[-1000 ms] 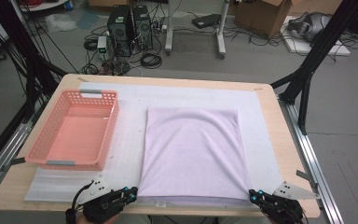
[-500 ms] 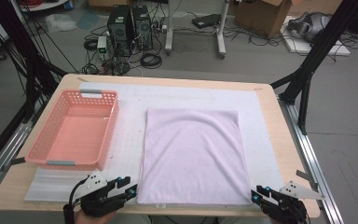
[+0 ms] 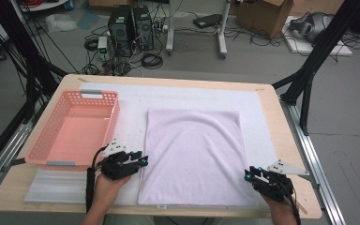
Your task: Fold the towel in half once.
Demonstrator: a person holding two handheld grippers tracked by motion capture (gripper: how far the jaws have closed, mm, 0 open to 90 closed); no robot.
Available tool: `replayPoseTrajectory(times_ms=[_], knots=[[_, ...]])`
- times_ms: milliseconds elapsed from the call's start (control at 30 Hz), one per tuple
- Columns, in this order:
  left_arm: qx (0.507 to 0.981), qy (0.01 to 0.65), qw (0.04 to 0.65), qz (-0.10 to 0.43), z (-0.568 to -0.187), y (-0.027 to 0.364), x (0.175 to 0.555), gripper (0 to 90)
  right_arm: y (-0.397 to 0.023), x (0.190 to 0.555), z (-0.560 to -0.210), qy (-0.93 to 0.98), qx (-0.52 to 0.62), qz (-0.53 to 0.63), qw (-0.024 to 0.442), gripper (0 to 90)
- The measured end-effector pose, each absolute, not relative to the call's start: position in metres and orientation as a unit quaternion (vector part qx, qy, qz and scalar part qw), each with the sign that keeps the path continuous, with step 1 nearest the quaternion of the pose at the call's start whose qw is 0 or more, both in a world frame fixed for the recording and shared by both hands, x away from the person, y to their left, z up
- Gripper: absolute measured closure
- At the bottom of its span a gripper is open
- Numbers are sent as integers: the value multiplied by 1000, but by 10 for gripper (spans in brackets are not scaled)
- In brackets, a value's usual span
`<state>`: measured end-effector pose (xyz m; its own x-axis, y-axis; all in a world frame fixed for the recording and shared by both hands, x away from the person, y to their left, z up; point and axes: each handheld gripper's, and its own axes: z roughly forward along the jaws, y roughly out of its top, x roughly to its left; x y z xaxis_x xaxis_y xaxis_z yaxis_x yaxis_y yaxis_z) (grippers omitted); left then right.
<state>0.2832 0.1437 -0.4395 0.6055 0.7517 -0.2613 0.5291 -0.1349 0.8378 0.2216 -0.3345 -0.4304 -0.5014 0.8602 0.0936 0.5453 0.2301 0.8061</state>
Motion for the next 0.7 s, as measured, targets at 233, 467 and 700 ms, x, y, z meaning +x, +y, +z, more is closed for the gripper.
replayPoseTrajectory(times_ms=[233,467,700], knots=[[753,450,468,108,-449,131,314,628,-344,242,-431,751,471,421,192,686],[778,430,432,152,-450,125,317,868,-349,257,-432,748,477,420,190,686],[770,438,430,172,-449,134,311,887,-351,269,-436,738,497,415,190,687]])
